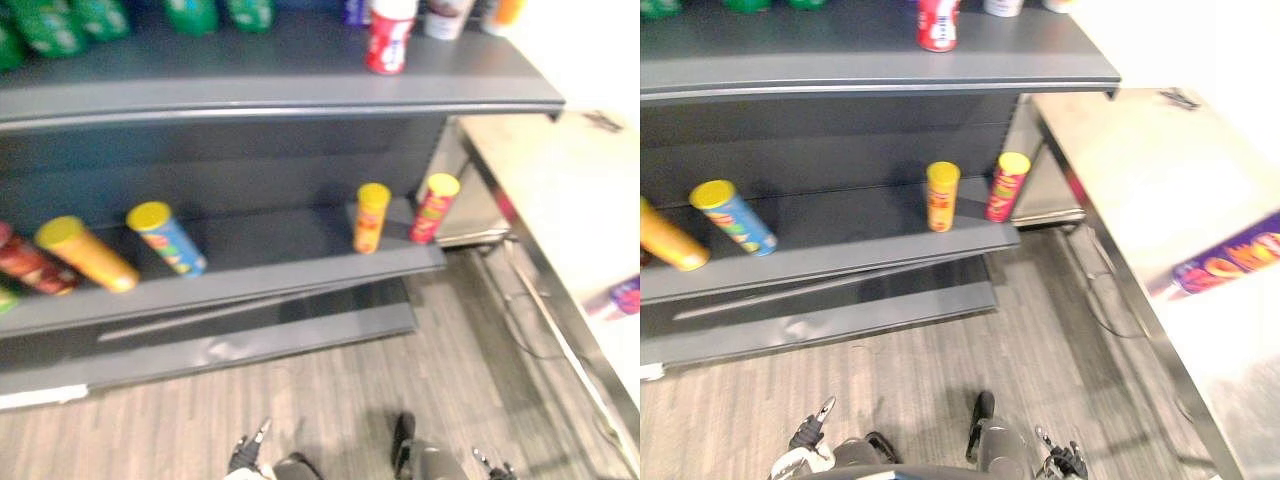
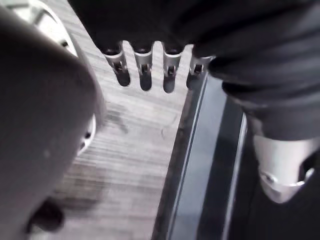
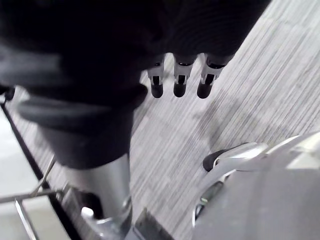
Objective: Put the gum and the chips on the shelf.
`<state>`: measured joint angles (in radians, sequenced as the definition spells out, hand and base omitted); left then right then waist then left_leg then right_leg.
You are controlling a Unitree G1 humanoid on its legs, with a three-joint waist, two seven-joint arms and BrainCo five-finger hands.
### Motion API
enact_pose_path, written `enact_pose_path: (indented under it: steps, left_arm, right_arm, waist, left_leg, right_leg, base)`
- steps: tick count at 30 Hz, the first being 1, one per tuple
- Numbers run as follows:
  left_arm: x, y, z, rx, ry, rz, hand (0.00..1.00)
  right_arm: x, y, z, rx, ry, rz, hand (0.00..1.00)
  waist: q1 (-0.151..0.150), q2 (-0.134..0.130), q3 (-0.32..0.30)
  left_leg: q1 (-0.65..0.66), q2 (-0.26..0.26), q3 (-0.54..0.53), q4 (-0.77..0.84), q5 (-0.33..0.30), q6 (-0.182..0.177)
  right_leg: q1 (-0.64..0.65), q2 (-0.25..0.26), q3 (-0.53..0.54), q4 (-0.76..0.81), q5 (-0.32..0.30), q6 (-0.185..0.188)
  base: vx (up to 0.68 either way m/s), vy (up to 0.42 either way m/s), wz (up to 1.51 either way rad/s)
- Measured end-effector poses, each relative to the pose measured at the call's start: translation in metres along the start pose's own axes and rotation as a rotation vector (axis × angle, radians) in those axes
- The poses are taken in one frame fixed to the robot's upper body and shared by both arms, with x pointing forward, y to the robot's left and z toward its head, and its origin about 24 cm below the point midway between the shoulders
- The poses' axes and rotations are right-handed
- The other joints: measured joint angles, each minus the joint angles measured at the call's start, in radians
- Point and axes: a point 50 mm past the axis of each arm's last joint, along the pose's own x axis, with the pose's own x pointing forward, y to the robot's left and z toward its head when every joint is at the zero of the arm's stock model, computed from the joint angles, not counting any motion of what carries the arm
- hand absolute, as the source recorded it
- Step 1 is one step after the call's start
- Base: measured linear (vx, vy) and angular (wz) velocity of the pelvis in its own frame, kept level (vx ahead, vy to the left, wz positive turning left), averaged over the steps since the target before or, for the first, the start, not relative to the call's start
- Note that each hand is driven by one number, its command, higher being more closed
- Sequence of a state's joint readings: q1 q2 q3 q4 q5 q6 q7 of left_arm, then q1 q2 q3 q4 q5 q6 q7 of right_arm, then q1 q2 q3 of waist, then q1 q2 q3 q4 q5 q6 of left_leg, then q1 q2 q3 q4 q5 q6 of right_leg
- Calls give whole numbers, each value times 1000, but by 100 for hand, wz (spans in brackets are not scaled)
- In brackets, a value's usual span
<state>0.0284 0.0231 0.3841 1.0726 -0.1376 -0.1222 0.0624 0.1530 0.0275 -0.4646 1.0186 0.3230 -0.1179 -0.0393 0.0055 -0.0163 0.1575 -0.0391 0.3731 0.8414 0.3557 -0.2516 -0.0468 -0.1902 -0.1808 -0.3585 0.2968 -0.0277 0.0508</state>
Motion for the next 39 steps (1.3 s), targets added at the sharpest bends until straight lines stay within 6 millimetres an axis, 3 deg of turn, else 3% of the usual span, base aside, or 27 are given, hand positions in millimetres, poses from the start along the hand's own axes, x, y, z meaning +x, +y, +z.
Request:
enact_pose_path:
  steps: [1,2,4,7,12,15,18,20,22,23,24,25,26,28,30,32,33,36,39]
  left_arm:
    - [0,-1,1,13,-3,-7,0]
    - [1,1,4,28,-9,-9,0]
    - [2,2,6,29,-11,-6,0]
    - [1,-3,-5,26,35,-14,0]
    - [1,-21,-3,55,33,-84,0]
    - [1,-20,-4,57,39,-81,0]
    - [1,-14,-6,59,51,-67,0]
    - [1,-7,-5,55,50,-48,0]
    - [0,-2,-9,21,61,-28,0]
    - [-2,3,-14,-25,76,-9,0]
    - [-3,5,-18,-33,84,-3,0]
    - [-3,4,-17,-58,69,-7,0]
    - [-4,1,-18,-48,71,-22,0]
    - [-4,-3,-18,-31,66,-36,0]
    - [-4,-4,-16,-24,54,-46,0]
    - [-5,-5,-18,-24,59,-47,0]
    - [-5,-6,-20,-26,61,-45,0]
    - [-4,-1,-16,26,54,-45,0]
    - [-4,1,-20,78,71,-48,0]
  right_arm:
    - [0,-1,-1,-3,9,-4,0]
    - [1,0,-2,-8,21,-4,0]
    - [5,6,3,-19,24,6,0]
    - [11,9,20,-79,-2,23,0]
    - [13,15,27,-84,-18,41,0]
    - [12,9,23,-75,-8,26,0]
    - [11,5,20,-75,-2,16,0]
    - [10,3,16,-64,17,7,0]
    - [10,-1,14,-40,23,-12,0]
    - [10,-2,13,-39,30,-15,0]
    - [10,-2,12,-38,31,-16,0]
    - [10,-4,16,-41,22,-23,0]
    - [11,-11,20,-41,15,-43,0]
    - [11,-18,22,-22,10,-67,0]
    - [10,-23,20,8,14,-93,0]
    - [10,-25,19,6,14,-97,0]
    - [9,-26,17,4,16,-98,0]
    - [5,-26,1,43,56,-106,0]
    - [1,-30,-10,62,84,-120,0]
  waist:
    - [-1,-4,-1]
    - [-3,-13,-3]
    - [1,-19,-4]
    - [-1,26,13]
    - [-28,38,11]
    - [-33,42,13]
    - [-43,45,18]
    - [-57,32,20]
    - [-56,40,26]
    - [-54,32,35]
    - [-54,15,43]
    - [-52,18,45]
    - [-47,22,45]
    - [-38,27,46]
    - [-31,33,46]
    - [-31,43,42]
    - [-26,54,33]
    - [-32,23,13]
    - [-33,17,-12]
  left_leg:
    - [29,-12,53,-27,16,-8]
    - [47,-33,106,-57,36,-13]
    - [66,-40,195,-76,59,-28]
    - [137,-14,289,-76,75,-53]
    - [184,-32,297,-130,141,-78]
    - [207,-30,299,-126,153,-90]
    - [235,-31,301,-111,158,-91]
    - [233,9,299,-14,158,-91]
    - [230,83,265,130,162,-79]
    - [188,125,139,238,199,-17]
    - [150,116,30,273,180,-5]
    - [86,32,-191,253,85,-48]
    - [55,-48,-320,191,37,-62]
    - [41,-107,-398,84,26,-65]
    - [18,-144,-535,-130,48,-86]
    - [9,-156,-588,-199,91,-87]
    - [28,-173,-593,-206,154,-95]
    - [42,-224,-539,-222,130,-66]
    - [43,-268,-501,-240,118,-46]
  right_leg:
    - [42,-24,-21,-5,7,3]
    - [85,-41,-34,-45,73,-3]
    - [91,-28,-72,-143,70,4]
    - [91,14,-86,-161,70,4]
    - [107,35,-78,-202,69,3]
    - [114,36,-71,-188,59,-9]
    - [109,23,-68,-125,4,-2]
    - [108,20,-51,-98,-57,1]
    - [112,48,-13,-86,-96,-9]
    - [122,65,39,-84,-108,-19]
    - [123,62,65,-87,-109,-22]
    - [124,56,111,-95,-108,-24]
    - [125,56,157,-105,-109,-25]
    - [130,61,215,-108,-109,-26]
    - [141,78,294,-123,-104,-12]
    - [139,86,326,-123,-105,6]
    - [148,83,380,-130,-101,41]
    - [161,35,422,-204,-61,86]
    - [166,-3,447,-271,-19,102]
  base:
    - [76,-61,-126]
    - [71,-91,-125]
    - [46,-142,-119]
    - [18,-174,-118]
    - [-21,-119,-39]
    - [-69,-6,-15]
    - [-70,-33,-13]
    - [-36,-66,-23]
    - [-19,-124,-70]
    - [6,-136,-89]
    - [27,-76,-107]
    - [33,-5,-113]
    - [38,16,-121]
    - [52,63,-110]
    - [55,149,-112]
    - [57,193,-86]
    - [117,223,-81]
    - [139,235,-51]
    - [151,217,-26]
